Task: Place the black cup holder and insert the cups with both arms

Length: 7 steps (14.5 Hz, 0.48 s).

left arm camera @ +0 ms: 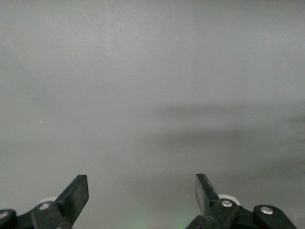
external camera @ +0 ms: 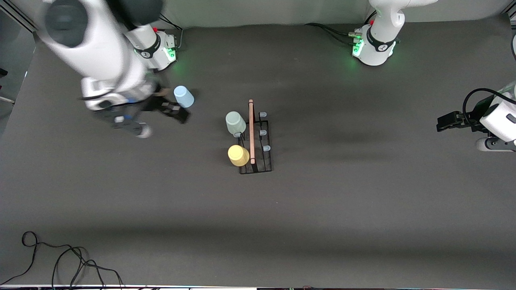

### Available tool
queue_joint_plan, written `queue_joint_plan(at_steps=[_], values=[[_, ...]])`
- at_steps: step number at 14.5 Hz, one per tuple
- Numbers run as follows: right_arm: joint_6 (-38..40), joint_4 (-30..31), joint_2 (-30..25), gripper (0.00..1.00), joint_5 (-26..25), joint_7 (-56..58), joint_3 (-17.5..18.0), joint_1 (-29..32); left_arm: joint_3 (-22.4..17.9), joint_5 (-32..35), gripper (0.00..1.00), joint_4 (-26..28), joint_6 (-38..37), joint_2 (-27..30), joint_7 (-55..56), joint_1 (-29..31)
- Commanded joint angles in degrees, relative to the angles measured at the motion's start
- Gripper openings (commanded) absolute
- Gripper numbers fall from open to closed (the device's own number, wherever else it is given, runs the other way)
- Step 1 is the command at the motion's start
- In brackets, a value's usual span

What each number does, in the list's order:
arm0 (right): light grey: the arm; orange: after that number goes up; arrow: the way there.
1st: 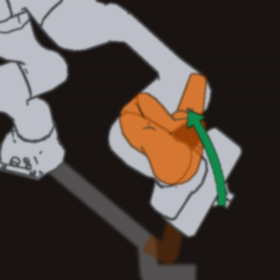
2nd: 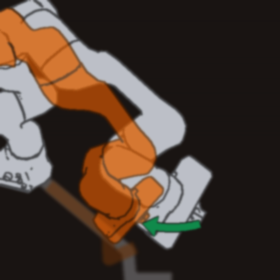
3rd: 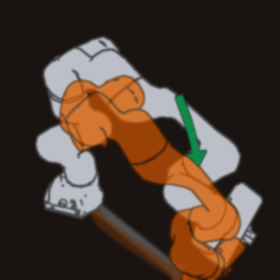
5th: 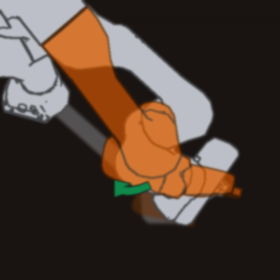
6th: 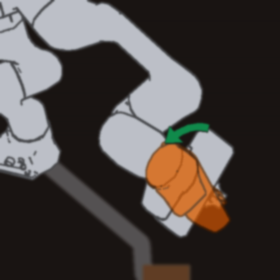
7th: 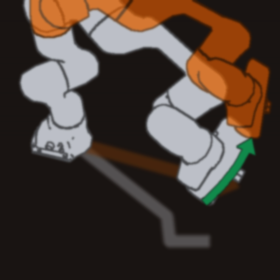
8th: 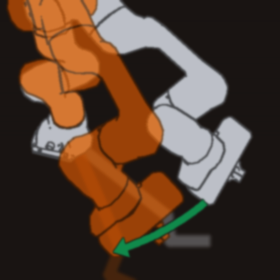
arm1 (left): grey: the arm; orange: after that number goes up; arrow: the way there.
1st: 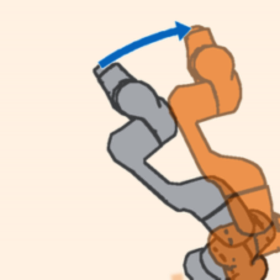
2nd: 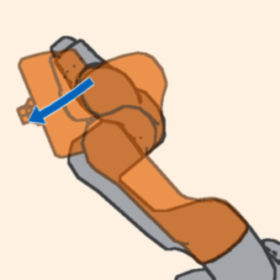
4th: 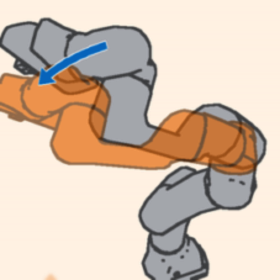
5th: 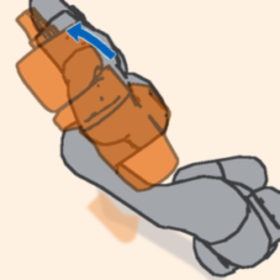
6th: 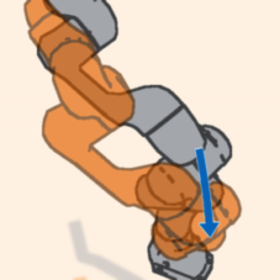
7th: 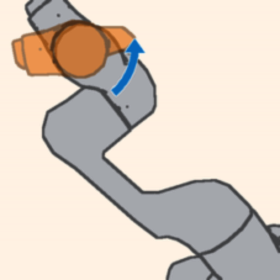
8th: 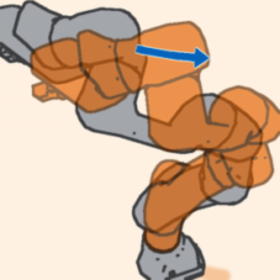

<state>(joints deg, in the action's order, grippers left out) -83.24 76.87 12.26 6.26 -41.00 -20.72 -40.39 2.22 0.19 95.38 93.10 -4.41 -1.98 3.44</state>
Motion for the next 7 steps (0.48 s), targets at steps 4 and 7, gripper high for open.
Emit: queue_joint_plan(at_steps=[4,7], values=[[-2.0,11.6,-11.1,1.00,-4.7,28.3,10.1,21.3,0.0,0.3,1.00,0.7,0.5,1.2,-0.3,0.1],[-5.3,15.7,-13.6,1.00,-5.6,39.0,11.8,29.2,0.1,0.3,1.00,0.7,0.5,1.1,-0.3,0.1]])
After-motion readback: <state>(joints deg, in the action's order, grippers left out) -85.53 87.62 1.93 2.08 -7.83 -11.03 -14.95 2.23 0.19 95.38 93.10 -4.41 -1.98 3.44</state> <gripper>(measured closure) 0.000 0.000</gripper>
